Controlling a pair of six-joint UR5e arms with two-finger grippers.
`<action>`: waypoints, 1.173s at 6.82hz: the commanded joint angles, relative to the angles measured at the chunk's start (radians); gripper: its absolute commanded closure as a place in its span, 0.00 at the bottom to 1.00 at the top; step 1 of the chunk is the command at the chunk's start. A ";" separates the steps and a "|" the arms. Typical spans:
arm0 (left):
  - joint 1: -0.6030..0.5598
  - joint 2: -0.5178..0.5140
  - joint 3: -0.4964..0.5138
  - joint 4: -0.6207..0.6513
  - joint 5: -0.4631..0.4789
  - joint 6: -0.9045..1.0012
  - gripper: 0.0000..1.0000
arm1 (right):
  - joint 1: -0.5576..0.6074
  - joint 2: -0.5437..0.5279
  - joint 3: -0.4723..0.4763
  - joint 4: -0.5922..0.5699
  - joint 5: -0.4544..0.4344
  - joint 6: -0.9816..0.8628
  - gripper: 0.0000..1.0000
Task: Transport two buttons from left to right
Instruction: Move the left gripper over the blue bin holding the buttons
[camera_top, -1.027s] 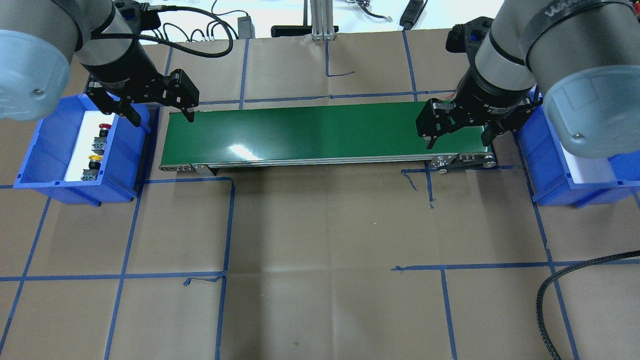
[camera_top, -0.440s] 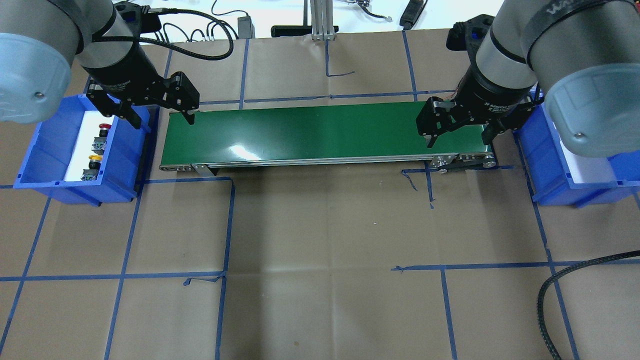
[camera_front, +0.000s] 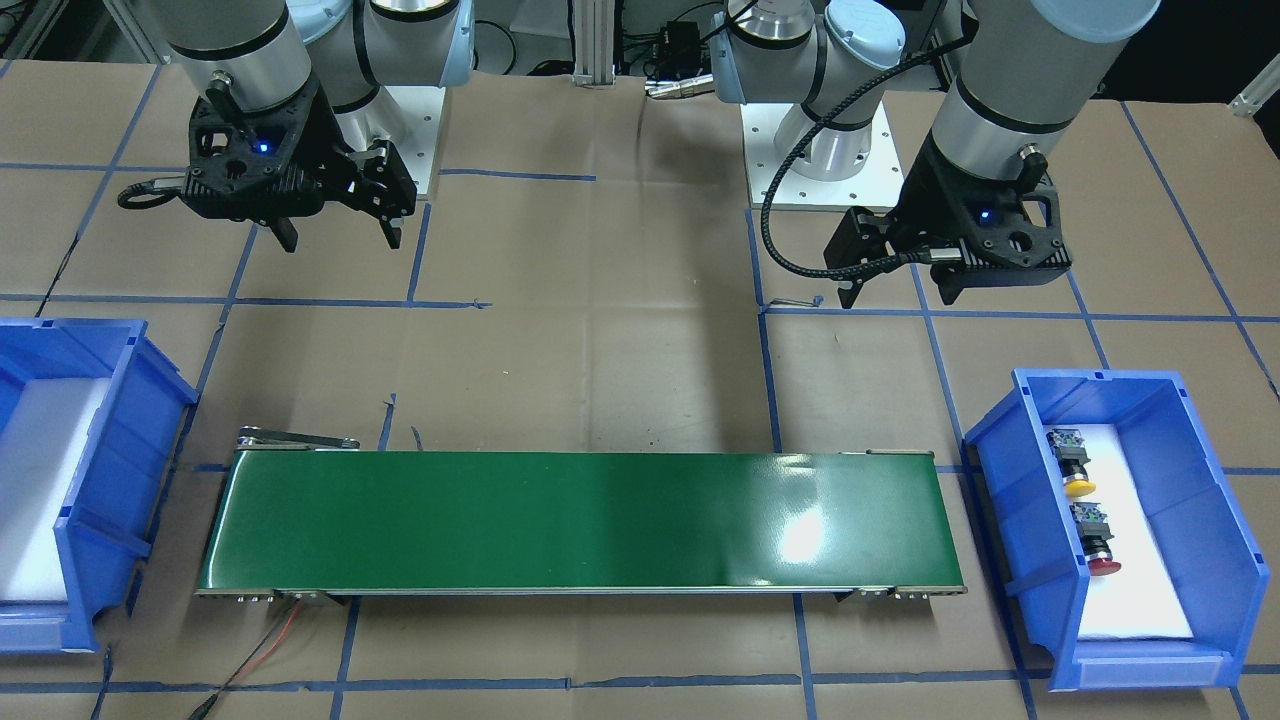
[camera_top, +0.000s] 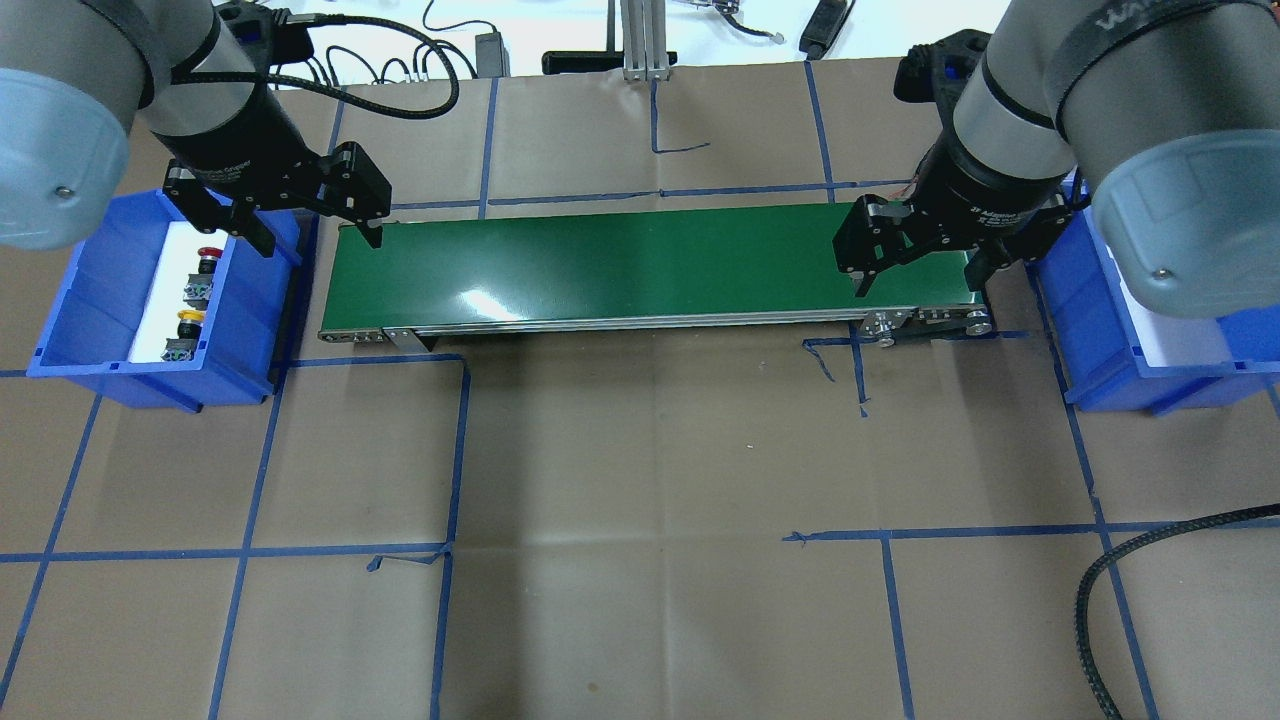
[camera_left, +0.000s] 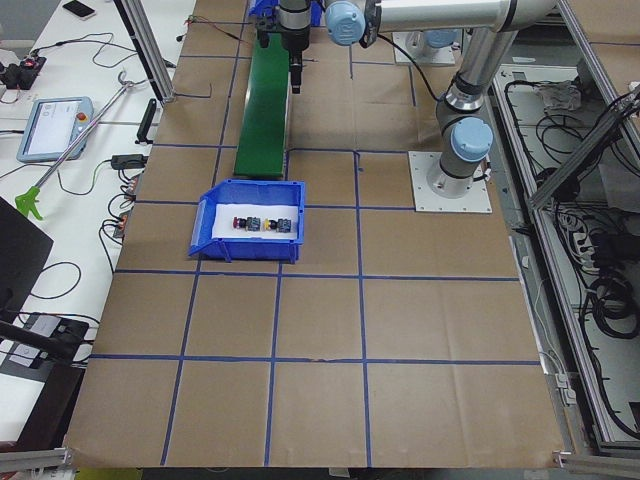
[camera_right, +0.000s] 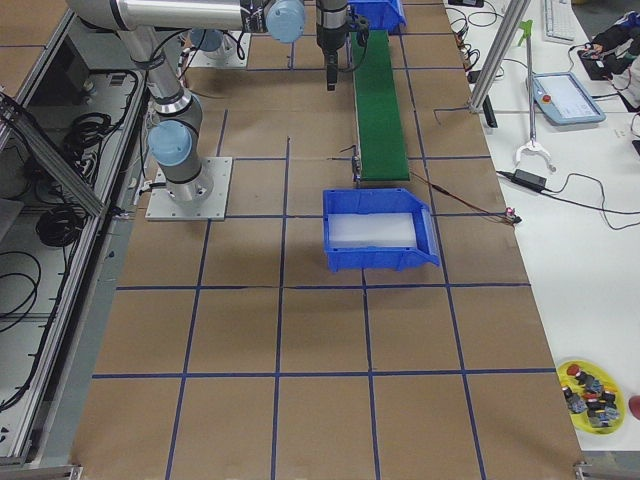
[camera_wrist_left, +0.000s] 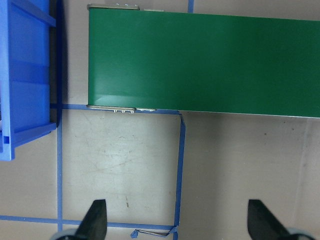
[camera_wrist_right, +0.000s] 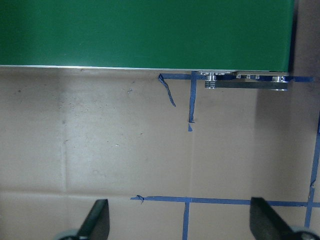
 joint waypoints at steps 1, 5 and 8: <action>0.108 -0.003 0.007 0.008 0.000 0.173 0.00 | 0.000 -0.001 0.003 0.000 0.003 0.000 0.00; 0.462 -0.093 0.022 0.018 0.000 0.501 0.00 | 0.000 0.003 0.000 0.000 0.011 0.000 0.00; 0.524 -0.225 0.029 0.157 -0.004 0.582 0.00 | 0.000 0.001 0.002 0.000 0.011 0.000 0.00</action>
